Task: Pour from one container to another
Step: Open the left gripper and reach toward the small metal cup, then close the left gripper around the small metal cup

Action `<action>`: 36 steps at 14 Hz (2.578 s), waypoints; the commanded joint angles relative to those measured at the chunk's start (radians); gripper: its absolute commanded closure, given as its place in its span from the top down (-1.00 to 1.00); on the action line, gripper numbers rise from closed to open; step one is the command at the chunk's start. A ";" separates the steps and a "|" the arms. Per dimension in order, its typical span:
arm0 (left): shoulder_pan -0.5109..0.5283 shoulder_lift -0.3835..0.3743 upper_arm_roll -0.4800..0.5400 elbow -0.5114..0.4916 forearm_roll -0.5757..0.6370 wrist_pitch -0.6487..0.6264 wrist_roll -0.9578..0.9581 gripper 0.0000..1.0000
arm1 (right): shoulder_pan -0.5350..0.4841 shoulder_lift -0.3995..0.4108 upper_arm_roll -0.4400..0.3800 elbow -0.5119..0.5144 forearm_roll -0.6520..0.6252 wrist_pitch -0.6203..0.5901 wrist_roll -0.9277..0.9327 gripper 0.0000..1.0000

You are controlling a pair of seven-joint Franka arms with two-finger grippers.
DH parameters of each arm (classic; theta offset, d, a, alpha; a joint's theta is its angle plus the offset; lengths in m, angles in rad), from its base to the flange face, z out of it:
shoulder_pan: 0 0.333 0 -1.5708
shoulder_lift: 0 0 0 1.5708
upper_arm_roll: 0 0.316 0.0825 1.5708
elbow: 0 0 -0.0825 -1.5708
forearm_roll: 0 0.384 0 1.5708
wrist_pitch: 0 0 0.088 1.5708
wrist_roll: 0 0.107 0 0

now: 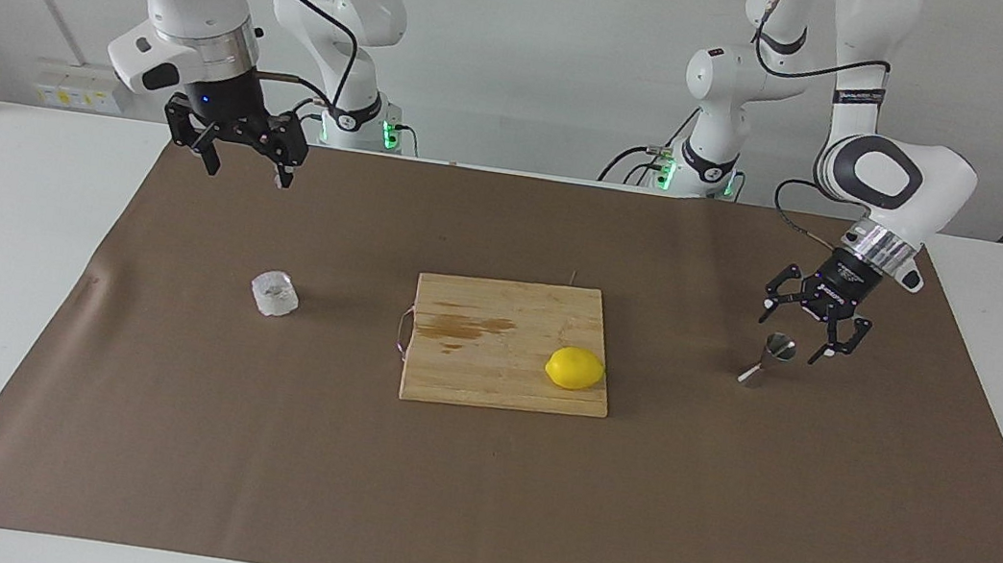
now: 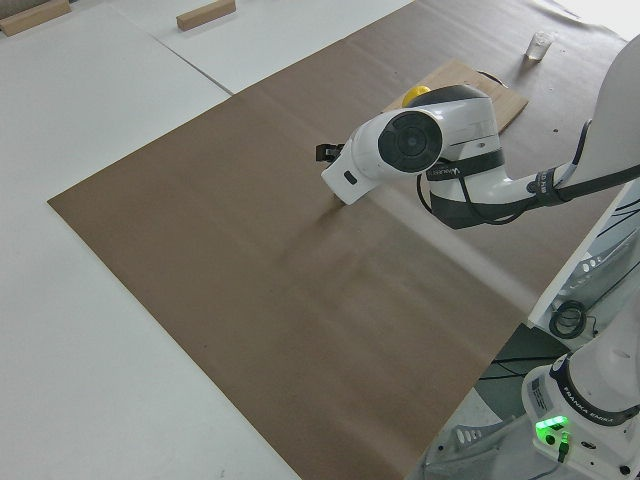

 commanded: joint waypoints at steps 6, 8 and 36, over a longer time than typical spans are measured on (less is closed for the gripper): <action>-0.023 0.038 0.009 -0.006 -0.027 0.054 0.012 1.00 | -0.015 -0.007 0.004 -0.001 0.024 -0.011 -0.023 1.00; -0.023 0.039 0.009 -0.002 -0.039 0.054 0.012 1.00 | -0.015 -0.007 0.004 -0.001 0.022 -0.011 -0.023 1.00; -0.002 0.030 0.012 0.014 -0.039 -0.015 0.009 0.23 | -0.015 -0.007 0.004 -0.001 0.022 -0.011 -0.023 1.00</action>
